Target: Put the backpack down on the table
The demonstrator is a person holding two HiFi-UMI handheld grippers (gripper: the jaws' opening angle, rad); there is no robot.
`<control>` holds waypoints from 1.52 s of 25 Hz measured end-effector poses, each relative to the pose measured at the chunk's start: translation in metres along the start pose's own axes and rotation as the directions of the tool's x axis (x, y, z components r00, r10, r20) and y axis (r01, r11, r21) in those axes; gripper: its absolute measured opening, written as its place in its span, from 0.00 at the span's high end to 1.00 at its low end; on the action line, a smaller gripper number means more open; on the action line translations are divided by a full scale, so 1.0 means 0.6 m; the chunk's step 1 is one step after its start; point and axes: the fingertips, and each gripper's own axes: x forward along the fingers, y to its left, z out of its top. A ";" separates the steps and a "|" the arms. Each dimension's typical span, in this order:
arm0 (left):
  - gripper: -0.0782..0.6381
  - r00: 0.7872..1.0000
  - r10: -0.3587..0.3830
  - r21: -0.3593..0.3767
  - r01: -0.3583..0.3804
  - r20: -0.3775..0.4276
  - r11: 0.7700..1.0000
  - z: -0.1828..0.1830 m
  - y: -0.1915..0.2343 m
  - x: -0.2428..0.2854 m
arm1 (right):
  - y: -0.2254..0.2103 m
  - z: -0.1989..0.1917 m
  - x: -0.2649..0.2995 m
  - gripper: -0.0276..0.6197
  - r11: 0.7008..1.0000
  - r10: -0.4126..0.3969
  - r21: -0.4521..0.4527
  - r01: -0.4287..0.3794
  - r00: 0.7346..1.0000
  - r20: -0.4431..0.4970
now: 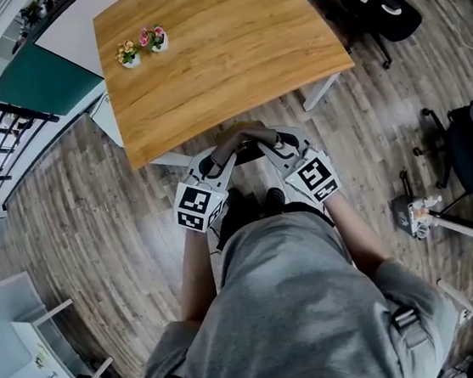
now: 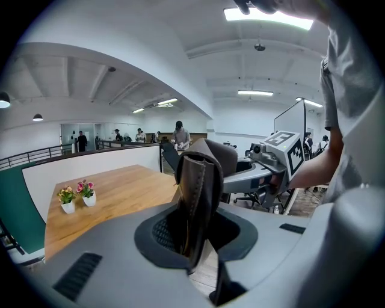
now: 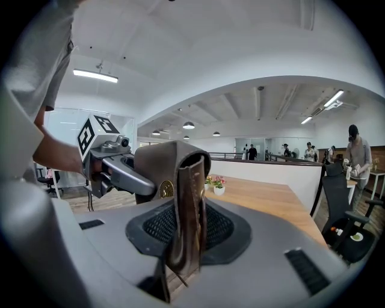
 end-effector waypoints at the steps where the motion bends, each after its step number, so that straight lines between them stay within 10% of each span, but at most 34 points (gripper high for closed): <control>1: 0.77 1.000 0.001 0.000 -0.001 0.004 1.000 0.003 0.001 0.003 | -0.004 0.002 0.001 0.80 1.000 -0.001 -0.003 0.001 1.000 -0.001; 38: 0.77 0.994 -0.106 0.038 0.105 0.022 0.994 0.068 0.193 0.133 | -0.163 0.042 0.155 0.80 0.994 -0.111 -0.011 0.111 0.993 -0.034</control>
